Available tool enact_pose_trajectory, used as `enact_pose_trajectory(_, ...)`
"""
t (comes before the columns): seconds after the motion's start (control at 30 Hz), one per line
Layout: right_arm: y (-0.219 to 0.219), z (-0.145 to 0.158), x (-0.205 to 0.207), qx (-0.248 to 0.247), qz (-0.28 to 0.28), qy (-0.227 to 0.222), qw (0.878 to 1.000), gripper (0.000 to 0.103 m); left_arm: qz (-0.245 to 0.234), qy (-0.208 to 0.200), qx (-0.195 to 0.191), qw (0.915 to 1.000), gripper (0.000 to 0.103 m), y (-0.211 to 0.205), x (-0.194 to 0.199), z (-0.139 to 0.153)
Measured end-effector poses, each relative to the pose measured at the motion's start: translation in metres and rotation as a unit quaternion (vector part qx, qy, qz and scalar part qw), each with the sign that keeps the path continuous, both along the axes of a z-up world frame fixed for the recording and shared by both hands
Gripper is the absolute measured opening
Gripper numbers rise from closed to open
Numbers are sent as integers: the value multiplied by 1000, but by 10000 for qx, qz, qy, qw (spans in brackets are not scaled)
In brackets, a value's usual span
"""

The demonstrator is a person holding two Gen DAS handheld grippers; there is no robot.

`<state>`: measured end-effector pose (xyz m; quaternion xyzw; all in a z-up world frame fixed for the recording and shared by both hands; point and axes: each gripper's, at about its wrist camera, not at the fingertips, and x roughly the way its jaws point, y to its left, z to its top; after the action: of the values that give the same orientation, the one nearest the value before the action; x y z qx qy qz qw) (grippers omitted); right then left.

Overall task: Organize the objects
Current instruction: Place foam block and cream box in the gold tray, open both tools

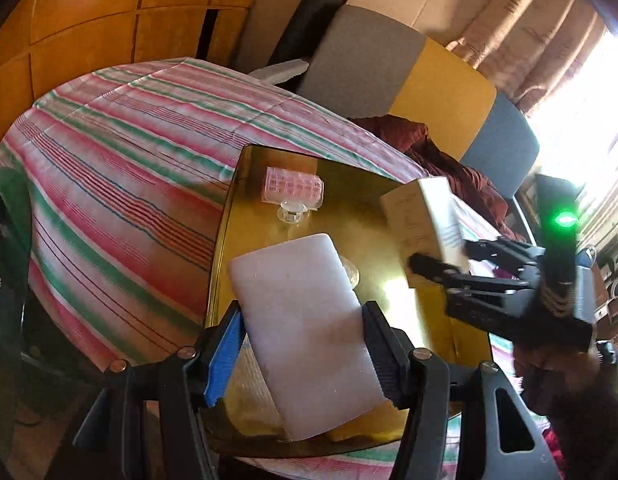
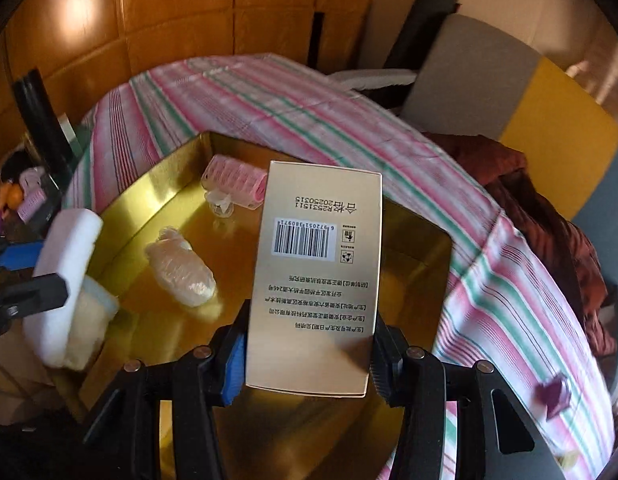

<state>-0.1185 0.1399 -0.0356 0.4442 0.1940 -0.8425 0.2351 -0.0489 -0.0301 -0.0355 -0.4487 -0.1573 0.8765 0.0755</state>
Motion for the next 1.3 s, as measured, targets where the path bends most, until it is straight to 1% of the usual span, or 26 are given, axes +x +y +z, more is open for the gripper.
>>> enact_pose_trajectory(0.1,-14,-10,-10,138,-3,-166,9998,51,65,22,-29,10000,61,-1,-8,0)
enact_pose_trajectory(0.23,-27,-21,-23,-81,-40,-704,9975,52,188,-147,1,9997,65,1,-25,-7)
enact_pose_trajectory(0.27,-28,-21,-24,-180,-77,-762,9969,53,213,-221,56,9995,65,0,-28,-9)
enact_pose_trajectory(0.3,-29,-20,-26,-479,-50,-953,9943,54,235,-279,146,9992,67,0,-30,-11)
enact_pose_trajectory(0.37,-27,-18,-27,-919,-79,-1136,9892,65,271,-359,178,9988,69,-1,-32,-15)
enact_pose_trajectory(0.4,-25,-16,-26,-975,-146,-1105,9890,65,286,-382,169,9987,69,-1,-32,-16)
enact_pose_trajectory(0.53,-16,-12,-14,-1005,-253,-993,9896,65,200,-507,380,9978,69,-1,-25,-20)
enact_pose_trajectory(0.63,-10,-9,-7,-1078,-348,-913,9894,66,122,-546,280,9980,68,5,-16,-21)
enact_pose_trajectory(0.7,-4,-6,-1,-1190,-393,-899,9880,67,-71,-526,260,9983,67,12,-11,-23)
enact_pose_trajectory(0.77,-3,-5,3,-1275,-416,-924,9866,68,-257,-526,157,9982,64,20,-8,-26)
enact_pose_trajectory(0.87,1,-8,1,-1297,-689,-938,9847,72,-359,-471,228,9980,63,27,-4,-23)
enact_pose_trajectory(0.9,4,-11,-4,-1392,-862,-1003,9814,72,-411,-448,246,9979,63,29,-2,-21)
enact_pose_trajectory(0.97,3,-17,-12,-1559,-967,-1230,9753,72,-540,-419,242,9974,63,35,2,-20)
enact_pose_trajectory(1.03,-4,-24,-20,-1853,-895,-1592,9655,74,-630,-476,287,9965,63,38,3,-23)
enact_pose_trajectory(1.07,-9,-24,-23,-1949,-823,-1666,9631,74,-632,-512,311,9962,63,39,4,-26)
enact_pose_trajectory(1.2,-27,-22,-28,-2177,-595,-1723,9588,74,-619,-508,313,9963,63,38,8,-27)
enact_pose_trajectory(1.3,-26,-18,-24,-2218,-582,-1643,9594,74,-537,-455,262,9972,63,36,10,-23)
